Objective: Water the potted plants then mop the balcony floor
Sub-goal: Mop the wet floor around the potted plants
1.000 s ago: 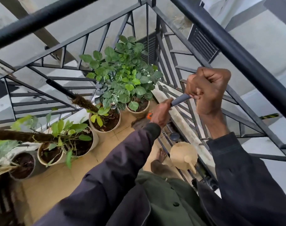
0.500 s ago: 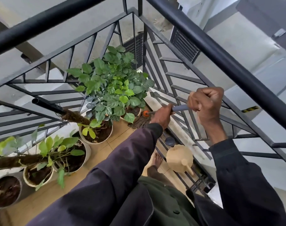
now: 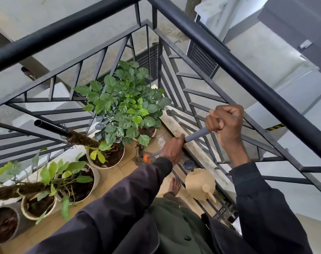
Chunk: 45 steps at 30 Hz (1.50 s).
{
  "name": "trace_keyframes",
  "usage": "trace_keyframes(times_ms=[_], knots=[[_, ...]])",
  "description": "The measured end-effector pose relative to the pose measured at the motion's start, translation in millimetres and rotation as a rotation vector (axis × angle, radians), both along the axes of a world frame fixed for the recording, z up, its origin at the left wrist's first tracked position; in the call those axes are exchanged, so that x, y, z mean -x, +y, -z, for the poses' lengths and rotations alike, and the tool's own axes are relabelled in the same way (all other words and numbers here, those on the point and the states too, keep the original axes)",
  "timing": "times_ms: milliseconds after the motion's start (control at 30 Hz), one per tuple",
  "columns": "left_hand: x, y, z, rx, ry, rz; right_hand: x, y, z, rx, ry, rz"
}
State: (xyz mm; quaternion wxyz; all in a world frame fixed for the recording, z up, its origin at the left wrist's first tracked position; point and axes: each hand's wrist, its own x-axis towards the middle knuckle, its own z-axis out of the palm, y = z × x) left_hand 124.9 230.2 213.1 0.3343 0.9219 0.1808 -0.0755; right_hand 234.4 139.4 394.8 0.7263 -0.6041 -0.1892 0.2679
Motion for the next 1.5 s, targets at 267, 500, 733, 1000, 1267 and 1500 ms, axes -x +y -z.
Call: trace_keyframes(times_ms=[267,500,733,1000,1267,1500], knots=[[1,8,-6,0.013,-0.098,0.019,10,5,-16,-0.086,-0.062,0.017],[-41,14,-16,-0.074,-0.264,-0.110,5,23,-40,-0.015,-0.190,0.109],[-73,18,-18,0.024,-0.229,-0.264,-7,30,-17,0.087,-0.206,0.223],[-83,31,18,0.245,-0.074,-0.158,-11,19,15,0.258,-0.228,0.237],[-95,21,3,0.241,-0.099,-0.179,-25,14,-4,0.323,-0.291,0.320],[-84,-6,-12,0.208,-0.072,-0.260,-27,3,-22,0.289,-0.239,0.296]])
